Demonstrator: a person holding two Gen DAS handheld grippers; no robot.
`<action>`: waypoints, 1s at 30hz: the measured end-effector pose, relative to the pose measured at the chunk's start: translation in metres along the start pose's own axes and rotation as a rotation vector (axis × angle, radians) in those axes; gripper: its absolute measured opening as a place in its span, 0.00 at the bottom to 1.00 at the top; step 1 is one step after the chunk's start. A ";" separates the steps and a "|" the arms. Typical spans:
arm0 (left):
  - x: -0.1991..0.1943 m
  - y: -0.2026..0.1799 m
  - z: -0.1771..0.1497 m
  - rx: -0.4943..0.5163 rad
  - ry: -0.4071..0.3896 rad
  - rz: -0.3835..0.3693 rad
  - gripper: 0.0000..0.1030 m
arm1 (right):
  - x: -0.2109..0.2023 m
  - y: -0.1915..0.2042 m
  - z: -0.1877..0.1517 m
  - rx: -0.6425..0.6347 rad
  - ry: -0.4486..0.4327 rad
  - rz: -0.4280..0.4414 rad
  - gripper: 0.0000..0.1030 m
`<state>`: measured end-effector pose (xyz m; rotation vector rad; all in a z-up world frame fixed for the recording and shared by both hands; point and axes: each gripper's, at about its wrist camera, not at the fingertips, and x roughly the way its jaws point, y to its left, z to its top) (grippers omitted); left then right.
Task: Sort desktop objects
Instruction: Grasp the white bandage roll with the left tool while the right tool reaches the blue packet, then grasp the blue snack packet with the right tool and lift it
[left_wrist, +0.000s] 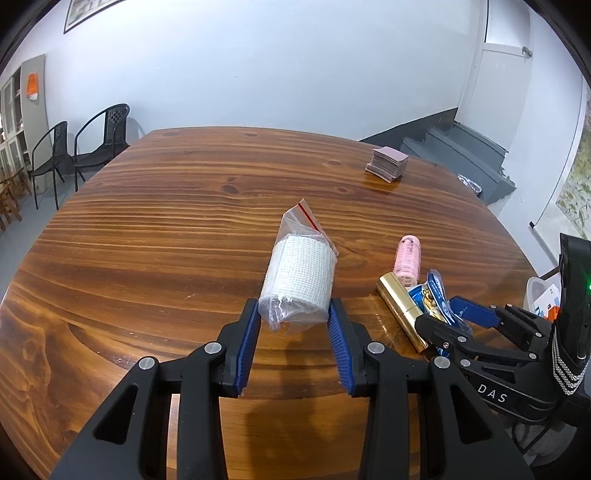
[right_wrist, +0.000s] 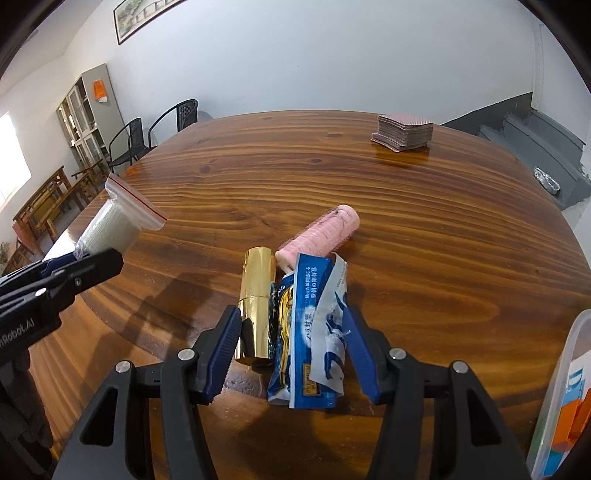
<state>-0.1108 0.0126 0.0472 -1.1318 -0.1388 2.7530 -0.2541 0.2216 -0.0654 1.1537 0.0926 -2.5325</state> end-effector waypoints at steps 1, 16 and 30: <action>0.000 0.000 0.000 0.000 0.002 -0.001 0.39 | 0.000 0.000 0.000 0.001 -0.001 0.001 0.58; 0.006 -0.003 -0.003 0.004 0.025 -0.026 0.39 | -0.008 -0.013 -0.001 0.072 -0.002 0.030 0.47; 0.007 -0.008 -0.005 0.010 0.032 -0.041 0.39 | 0.010 -0.010 -0.002 0.029 0.043 -0.024 0.47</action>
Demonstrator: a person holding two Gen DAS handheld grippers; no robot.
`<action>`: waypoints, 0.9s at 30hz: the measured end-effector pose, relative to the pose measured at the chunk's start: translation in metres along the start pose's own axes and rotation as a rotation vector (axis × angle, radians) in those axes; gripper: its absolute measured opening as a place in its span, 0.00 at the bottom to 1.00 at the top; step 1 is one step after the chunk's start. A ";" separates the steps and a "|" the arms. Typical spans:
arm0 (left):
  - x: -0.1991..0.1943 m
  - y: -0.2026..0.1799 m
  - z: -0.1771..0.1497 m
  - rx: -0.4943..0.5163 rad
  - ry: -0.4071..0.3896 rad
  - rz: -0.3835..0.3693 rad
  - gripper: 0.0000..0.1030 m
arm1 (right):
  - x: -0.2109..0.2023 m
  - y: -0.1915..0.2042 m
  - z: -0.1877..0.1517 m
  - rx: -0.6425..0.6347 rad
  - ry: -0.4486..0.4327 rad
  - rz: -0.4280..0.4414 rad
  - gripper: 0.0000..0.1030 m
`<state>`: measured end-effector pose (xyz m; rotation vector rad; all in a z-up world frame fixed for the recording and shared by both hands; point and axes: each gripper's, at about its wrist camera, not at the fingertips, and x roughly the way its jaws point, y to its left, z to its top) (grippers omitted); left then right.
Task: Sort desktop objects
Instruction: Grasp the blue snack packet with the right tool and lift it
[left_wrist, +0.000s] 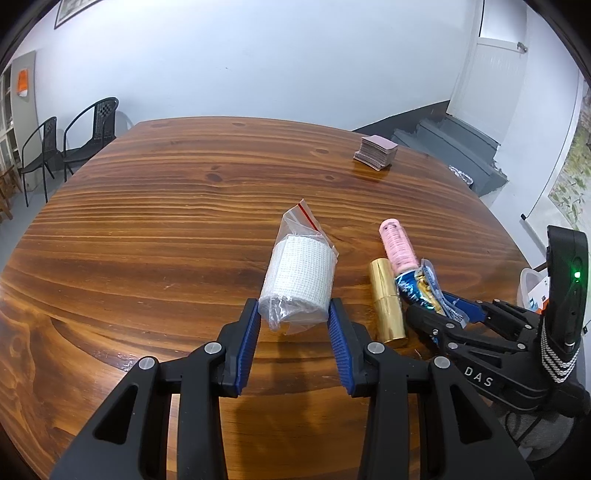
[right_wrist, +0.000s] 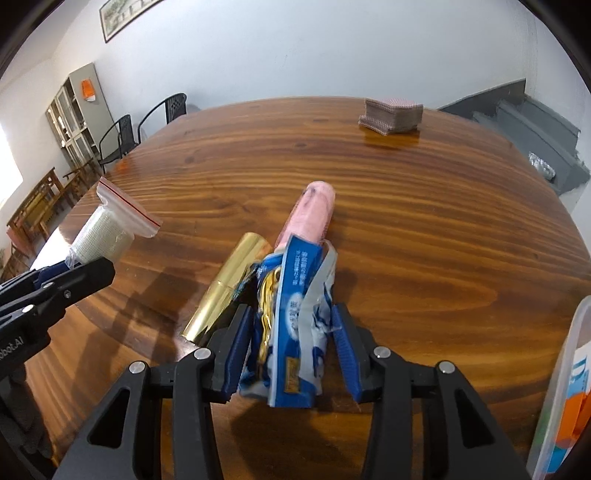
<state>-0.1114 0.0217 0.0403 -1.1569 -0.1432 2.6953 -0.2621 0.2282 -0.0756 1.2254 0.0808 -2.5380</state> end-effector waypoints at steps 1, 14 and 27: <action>-0.001 0.000 0.000 -0.001 -0.002 -0.001 0.39 | 0.000 0.000 0.000 -0.001 -0.001 0.000 0.47; -0.003 -0.004 0.000 0.010 -0.003 -0.010 0.39 | -0.004 -0.001 -0.004 0.006 -0.006 0.013 0.43; -0.003 -0.007 -0.001 0.016 -0.003 -0.019 0.39 | -0.015 -0.002 -0.004 0.027 -0.031 0.035 0.43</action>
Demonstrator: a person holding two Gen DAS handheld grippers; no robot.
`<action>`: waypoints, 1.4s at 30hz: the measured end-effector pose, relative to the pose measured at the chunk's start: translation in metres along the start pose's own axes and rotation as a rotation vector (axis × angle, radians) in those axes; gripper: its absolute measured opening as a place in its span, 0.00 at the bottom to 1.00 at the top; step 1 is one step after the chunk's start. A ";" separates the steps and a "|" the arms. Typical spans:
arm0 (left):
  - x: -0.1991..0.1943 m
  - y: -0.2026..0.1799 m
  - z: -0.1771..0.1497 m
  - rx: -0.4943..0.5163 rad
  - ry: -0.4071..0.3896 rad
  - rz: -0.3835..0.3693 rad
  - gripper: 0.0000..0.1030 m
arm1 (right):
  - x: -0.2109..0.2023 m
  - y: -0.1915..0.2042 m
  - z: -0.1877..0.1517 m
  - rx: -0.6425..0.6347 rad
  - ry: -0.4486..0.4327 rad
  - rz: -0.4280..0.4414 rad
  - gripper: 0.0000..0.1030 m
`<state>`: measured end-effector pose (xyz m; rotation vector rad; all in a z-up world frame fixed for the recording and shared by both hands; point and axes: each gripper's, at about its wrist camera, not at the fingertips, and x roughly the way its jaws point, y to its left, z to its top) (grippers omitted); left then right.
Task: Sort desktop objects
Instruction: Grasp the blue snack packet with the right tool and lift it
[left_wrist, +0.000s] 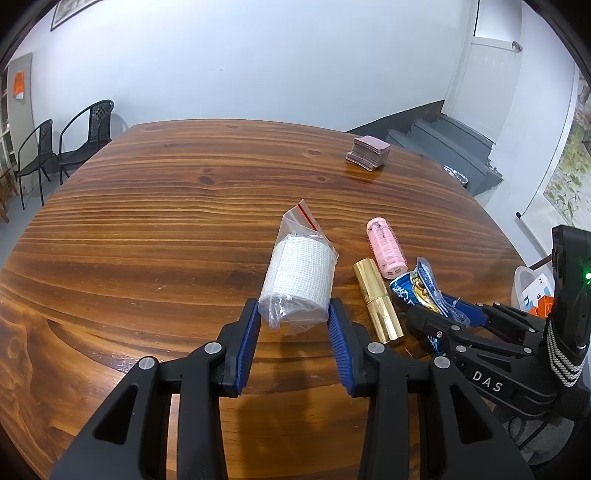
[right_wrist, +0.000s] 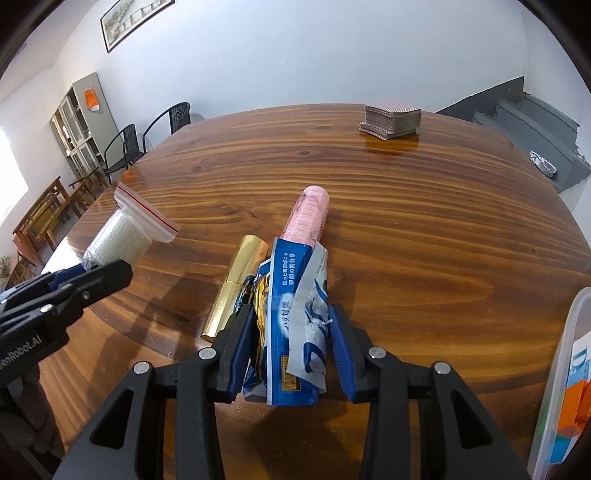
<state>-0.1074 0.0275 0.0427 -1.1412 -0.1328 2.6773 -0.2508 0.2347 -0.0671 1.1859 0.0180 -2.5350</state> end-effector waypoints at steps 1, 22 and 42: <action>-0.001 -0.001 0.000 0.001 0.000 -0.001 0.39 | -0.001 -0.001 0.001 0.003 -0.003 0.000 0.43; -0.009 -0.020 -0.001 0.043 -0.016 -0.033 0.39 | -0.035 -0.025 -0.003 0.076 -0.062 -0.018 0.43; -0.015 -0.044 -0.006 0.096 -0.019 -0.073 0.39 | -0.085 -0.050 -0.017 0.140 -0.150 -0.056 0.43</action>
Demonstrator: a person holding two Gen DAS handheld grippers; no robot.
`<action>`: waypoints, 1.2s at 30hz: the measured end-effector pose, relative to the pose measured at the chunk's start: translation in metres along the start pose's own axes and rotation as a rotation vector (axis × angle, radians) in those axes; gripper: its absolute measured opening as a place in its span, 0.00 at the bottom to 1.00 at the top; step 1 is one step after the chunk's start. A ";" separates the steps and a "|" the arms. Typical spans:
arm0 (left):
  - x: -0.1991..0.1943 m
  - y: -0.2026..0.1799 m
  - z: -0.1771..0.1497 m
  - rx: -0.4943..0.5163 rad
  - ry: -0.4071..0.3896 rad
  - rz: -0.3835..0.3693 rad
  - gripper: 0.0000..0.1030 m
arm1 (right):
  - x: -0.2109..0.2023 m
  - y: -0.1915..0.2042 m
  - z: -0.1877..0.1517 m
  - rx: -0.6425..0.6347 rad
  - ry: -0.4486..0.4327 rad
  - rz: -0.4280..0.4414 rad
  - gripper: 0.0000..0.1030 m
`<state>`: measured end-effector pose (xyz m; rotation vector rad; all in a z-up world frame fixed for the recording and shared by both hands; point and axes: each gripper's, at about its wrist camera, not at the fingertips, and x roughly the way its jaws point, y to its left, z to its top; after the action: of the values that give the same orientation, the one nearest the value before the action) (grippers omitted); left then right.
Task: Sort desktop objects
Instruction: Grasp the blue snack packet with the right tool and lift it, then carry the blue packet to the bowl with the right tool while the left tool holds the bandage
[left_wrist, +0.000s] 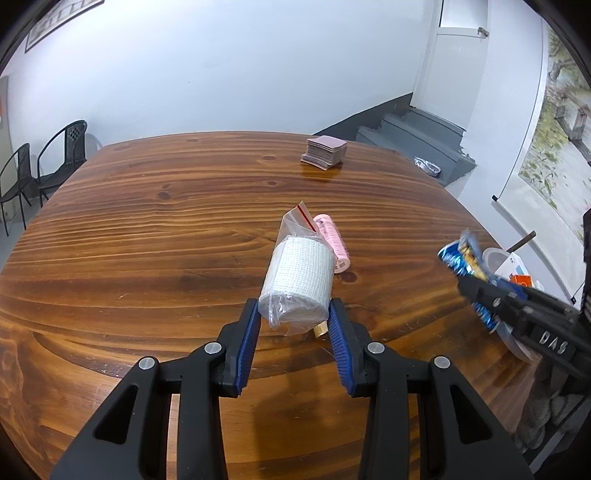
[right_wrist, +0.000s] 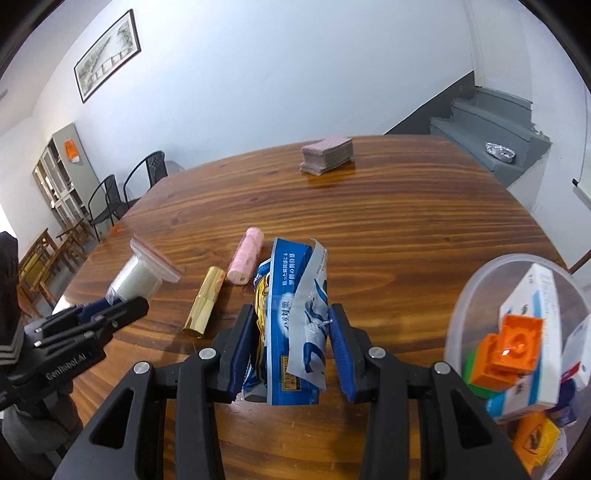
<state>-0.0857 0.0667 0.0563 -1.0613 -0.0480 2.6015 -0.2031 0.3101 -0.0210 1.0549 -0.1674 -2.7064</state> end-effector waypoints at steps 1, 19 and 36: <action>0.000 -0.002 0.000 0.004 0.002 -0.003 0.39 | -0.003 -0.002 0.001 0.003 -0.008 -0.003 0.43; -0.002 -0.021 -0.003 0.033 0.003 -0.048 0.39 | -0.028 -0.032 0.001 0.066 -0.056 -0.047 0.43; -0.008 -0.042 -0.007 0.061 -0.002 -0.081 0.39 | -0.038 -0.041 -0.004 0.083 -0.070 -0.052 0.43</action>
<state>-0.0629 0.1036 0.0629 -1.0149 -0.0120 2.5153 -0.1805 0.3590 -0.0070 1.0007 -0.2694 -2.8071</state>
